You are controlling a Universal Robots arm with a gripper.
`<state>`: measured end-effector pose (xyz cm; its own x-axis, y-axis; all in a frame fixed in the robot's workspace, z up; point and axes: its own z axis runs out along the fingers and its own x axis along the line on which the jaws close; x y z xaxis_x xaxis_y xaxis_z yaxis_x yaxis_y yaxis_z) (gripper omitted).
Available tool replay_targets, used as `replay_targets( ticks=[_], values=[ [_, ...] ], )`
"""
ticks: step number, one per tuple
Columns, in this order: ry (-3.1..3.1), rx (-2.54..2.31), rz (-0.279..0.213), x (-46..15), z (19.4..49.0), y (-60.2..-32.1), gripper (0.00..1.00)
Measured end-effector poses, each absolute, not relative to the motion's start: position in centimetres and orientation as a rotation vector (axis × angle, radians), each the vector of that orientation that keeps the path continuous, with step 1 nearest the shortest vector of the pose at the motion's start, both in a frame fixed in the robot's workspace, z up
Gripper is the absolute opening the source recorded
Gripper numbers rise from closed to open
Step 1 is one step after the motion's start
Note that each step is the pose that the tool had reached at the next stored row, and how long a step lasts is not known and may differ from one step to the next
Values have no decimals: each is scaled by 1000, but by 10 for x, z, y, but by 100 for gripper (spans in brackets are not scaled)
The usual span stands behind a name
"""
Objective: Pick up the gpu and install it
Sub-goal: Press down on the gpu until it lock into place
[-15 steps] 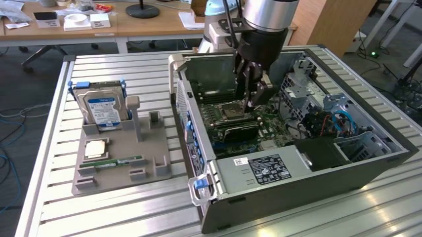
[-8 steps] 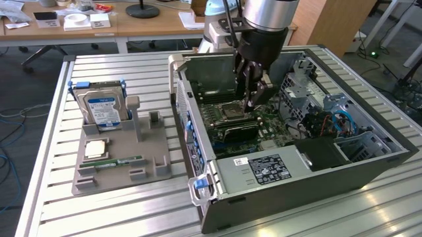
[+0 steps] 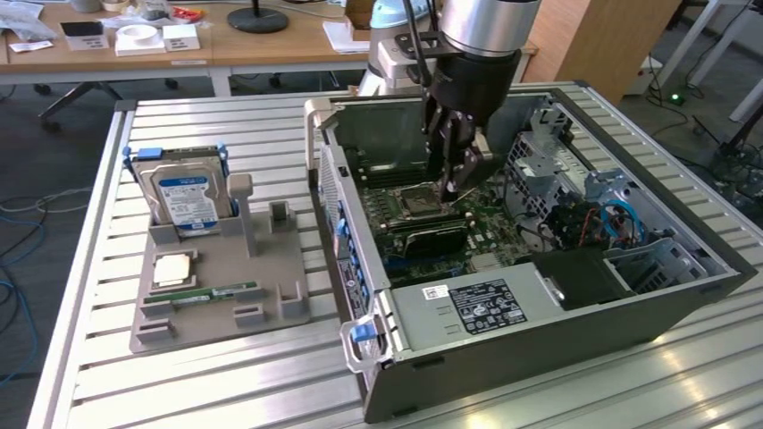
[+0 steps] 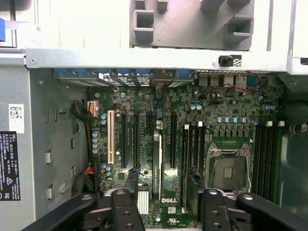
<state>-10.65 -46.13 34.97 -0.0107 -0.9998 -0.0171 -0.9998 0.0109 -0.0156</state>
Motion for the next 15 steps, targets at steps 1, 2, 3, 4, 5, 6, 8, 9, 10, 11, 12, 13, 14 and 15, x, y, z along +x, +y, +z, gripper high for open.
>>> replay_targets(
  ticks=[1, 2, 3, 4, 5, 6, 8, 9, 10, 11, 12, 13, 14, 15],
  values=[
    [2217, -2193, 1, -106, 350, -461, 56],
    [2217, -2193, 1, -106, 350, -461, 49],
    [2217, -2193, 1, -106, 350, -461, 43],
    [2217, -2193, 1, -106, 350, -461, 38],
    [2217, -2193, 1, -106, 350, -461, 38],
    [2217, -2193, 1, -106, 350, -461, 32],
    [2217, -2193, 1, -106, 350, -461, 20],
    [2217, -2193, 1, -106, 350, -461, 20],
    [2217, -2193, 1, -106, 350, -461, 14],
    [2217, -2193, 1, -106, 350, -461, 14],
    [2217, -2193, 1, -106, 350, -461, 11],
    [2217, -2193, 1, -106, 350, -461, 11],
    [2217, -2193, 1, -106, 350, -461, 11],
    [2217, -2193, 1, -106, 350, -461, 11]
  ],
)
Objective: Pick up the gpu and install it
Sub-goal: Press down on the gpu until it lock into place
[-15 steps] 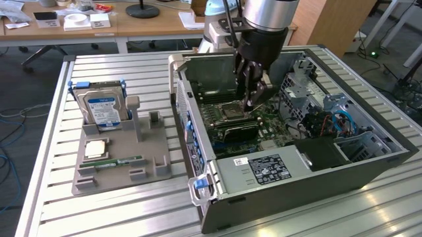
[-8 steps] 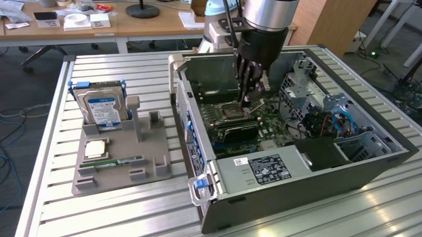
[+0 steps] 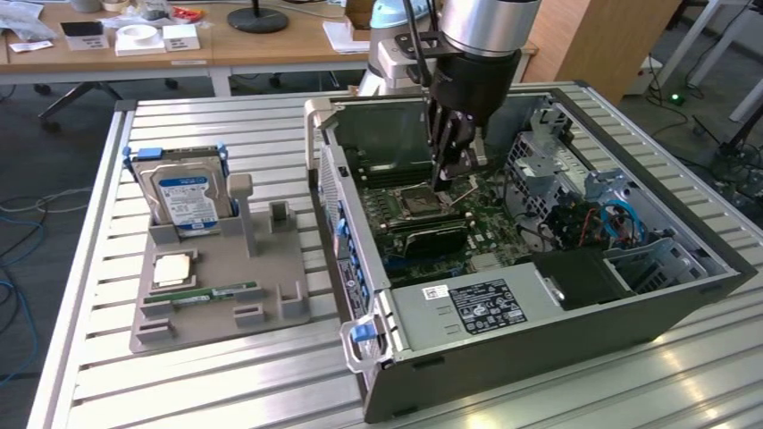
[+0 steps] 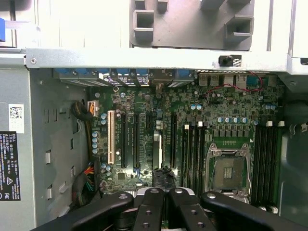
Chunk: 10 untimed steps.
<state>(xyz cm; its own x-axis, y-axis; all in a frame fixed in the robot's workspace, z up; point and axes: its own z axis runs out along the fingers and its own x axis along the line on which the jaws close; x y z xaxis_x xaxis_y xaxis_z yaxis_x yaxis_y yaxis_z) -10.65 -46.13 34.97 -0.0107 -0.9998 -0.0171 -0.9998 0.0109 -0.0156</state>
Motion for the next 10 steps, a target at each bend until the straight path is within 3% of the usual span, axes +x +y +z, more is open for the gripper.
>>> replay_targets(
  ticks=[10],
  values=[
    [2216, -2193, 0, -106, 343, -461, 11]
  ],
)
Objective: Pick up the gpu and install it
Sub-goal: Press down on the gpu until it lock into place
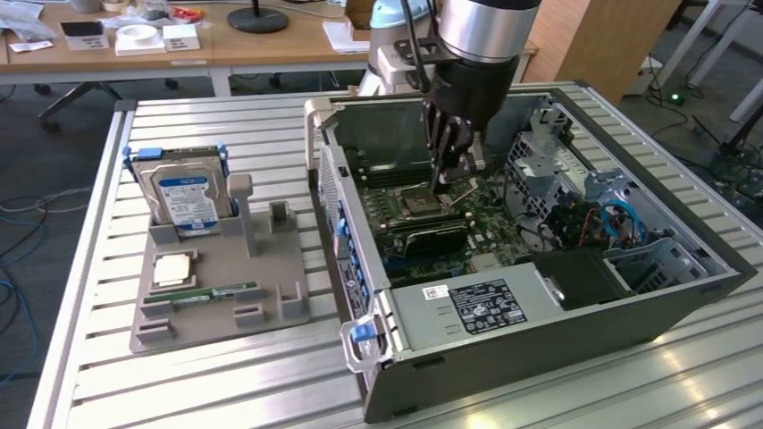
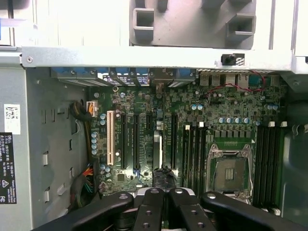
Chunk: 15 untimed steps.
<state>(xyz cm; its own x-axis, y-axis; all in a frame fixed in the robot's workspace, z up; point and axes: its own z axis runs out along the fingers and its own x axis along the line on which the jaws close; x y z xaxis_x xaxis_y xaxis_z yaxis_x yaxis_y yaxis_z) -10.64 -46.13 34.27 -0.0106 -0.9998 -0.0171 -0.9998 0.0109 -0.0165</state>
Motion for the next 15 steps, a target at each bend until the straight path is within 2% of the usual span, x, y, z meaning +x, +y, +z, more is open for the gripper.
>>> replay_targets(
  ticks=[15],
  values=[
    [2216, -2192, -1, -106, 334, -457, 11]
  ],
)
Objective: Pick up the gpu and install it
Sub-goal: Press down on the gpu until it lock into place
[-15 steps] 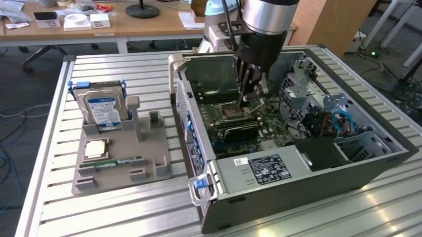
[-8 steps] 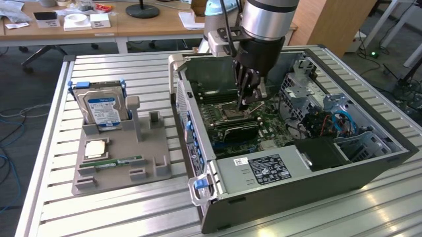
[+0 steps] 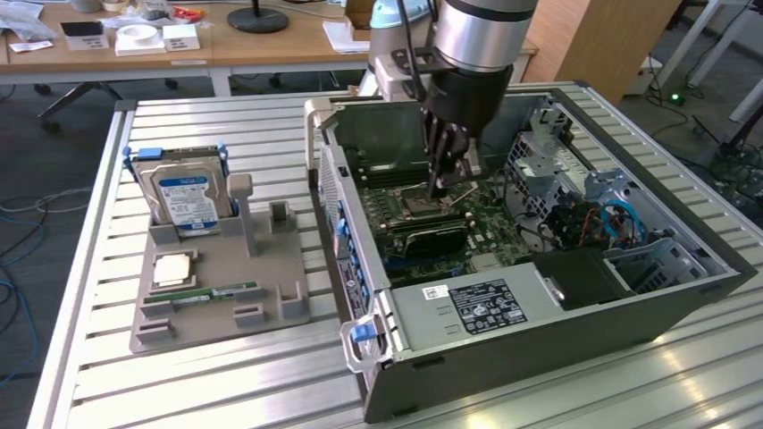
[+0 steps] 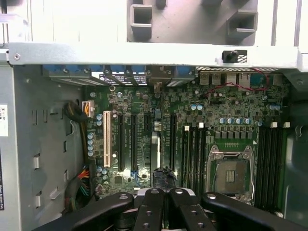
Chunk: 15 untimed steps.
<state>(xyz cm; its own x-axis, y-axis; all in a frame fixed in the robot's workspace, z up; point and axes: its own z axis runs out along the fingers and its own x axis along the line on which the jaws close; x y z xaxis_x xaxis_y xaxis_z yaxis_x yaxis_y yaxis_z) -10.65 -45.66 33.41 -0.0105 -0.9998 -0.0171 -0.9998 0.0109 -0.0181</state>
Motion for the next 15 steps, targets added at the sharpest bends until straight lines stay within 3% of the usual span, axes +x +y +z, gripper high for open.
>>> replay_targets(
  ticks=[15],
  values=[
    [2215, -2192, -2, -106, 310, -449, 11]
  ],
)
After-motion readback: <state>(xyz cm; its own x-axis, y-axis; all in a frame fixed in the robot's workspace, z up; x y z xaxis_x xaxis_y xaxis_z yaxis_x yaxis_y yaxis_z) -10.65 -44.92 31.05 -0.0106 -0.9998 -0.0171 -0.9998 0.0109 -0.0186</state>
